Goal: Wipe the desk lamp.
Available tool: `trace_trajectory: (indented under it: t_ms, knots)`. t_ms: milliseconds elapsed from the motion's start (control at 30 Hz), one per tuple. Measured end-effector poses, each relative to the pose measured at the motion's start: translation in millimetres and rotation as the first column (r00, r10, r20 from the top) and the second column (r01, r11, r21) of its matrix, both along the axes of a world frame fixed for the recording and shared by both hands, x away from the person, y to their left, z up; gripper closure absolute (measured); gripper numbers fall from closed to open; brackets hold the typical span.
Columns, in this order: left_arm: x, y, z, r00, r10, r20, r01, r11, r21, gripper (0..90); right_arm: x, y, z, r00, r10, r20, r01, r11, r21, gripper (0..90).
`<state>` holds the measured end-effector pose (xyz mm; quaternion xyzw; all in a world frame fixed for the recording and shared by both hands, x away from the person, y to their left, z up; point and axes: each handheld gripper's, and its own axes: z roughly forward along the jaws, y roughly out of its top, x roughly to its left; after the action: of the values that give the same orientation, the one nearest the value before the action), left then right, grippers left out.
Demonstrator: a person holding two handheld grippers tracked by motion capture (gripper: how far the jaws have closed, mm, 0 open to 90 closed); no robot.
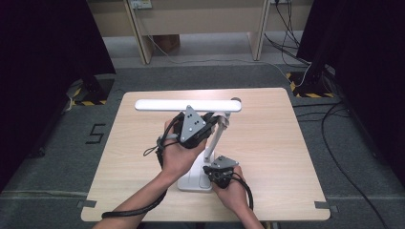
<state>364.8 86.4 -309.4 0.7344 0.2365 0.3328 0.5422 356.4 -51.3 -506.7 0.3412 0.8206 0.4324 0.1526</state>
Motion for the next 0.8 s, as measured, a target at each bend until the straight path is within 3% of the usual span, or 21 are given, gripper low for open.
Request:
trace_trajectory:
  t_ms: [800]
  knots:
    - [0.0,-3.4,-15.6,1.0000,-0.001,-0.005,0.001,0.9988,0.049,80.6,0.0,0.0,-0.2,1.0000,-0.002,0.001,0.002,1.0000,0.001,90.0]
